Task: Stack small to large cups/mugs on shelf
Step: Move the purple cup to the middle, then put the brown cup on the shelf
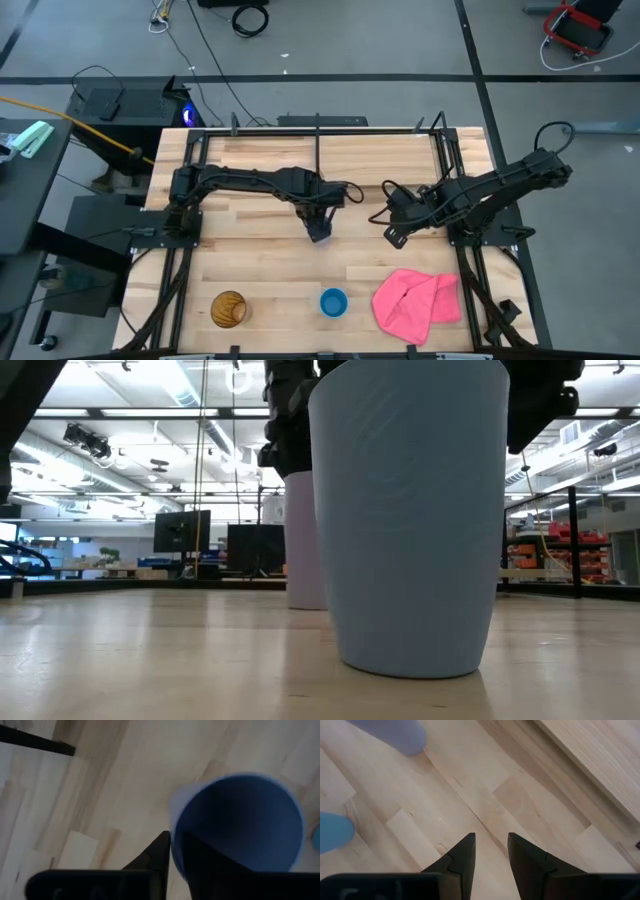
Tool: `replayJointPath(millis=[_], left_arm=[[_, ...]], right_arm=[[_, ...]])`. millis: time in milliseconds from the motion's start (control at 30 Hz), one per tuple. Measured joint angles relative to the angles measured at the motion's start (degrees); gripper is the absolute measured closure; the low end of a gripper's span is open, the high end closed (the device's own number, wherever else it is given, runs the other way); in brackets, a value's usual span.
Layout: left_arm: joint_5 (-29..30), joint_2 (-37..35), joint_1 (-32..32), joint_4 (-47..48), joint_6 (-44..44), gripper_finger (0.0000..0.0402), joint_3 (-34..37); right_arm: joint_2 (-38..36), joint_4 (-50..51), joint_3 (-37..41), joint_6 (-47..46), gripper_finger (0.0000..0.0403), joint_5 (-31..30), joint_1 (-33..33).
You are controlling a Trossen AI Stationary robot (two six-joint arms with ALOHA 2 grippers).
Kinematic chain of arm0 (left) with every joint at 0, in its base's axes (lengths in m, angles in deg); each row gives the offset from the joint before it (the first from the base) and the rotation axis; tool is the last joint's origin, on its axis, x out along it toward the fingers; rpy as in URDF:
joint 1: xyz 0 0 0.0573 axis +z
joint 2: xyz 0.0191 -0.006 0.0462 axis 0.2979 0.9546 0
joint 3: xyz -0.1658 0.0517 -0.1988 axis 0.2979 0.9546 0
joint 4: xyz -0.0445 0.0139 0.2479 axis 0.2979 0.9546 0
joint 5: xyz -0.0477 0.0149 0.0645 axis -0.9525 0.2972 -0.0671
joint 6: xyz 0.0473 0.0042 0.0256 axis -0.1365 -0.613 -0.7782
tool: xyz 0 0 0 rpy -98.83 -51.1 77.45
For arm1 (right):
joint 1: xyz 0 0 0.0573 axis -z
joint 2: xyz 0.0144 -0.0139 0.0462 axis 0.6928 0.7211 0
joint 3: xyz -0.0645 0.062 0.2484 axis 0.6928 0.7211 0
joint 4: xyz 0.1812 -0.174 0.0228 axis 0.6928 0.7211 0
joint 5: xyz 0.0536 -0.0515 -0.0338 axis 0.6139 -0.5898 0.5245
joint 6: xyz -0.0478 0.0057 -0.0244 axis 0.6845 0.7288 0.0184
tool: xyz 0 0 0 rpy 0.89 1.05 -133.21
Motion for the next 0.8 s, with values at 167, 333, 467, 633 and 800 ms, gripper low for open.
replayJointPath(millis=[167, 333, 467, 633, 800], left_arm=[[-0.23, -0.20, -0.05, -0.40, 0.00, 0.0311, -0.65], [-0.72, -0.31, -0.01, 3.06, -0.02, 0.0291, -6.84], [-0.74, -0.37, -0.03, 9.48, -0.02, 0.0278, -14.00], [-0.65, -0.42, -0.94, 23.56, 1.88, 0.0267, -22.21], [-2.96, -3.93, -5.25, 24.28, 4.98, 0.0262, -23.39]], right_arm=[[0.08, -0.03, 0.00, 0.21, 0.0281, -0.40, 0.00], [-0.01, 0.00, 0.00, 0.44, 0.0281, -0.41, 0.00], [-0.30, -0.18, 0.00, 0.63, 0.0281, -0.04, -0.05], [-1.11, -0.31, 0.00, -0.36, 0.0281, 0.56, -1.41], [-1.76, -2.45, 0.00, -2.63, 0.0281, 1.15, -3.98]])
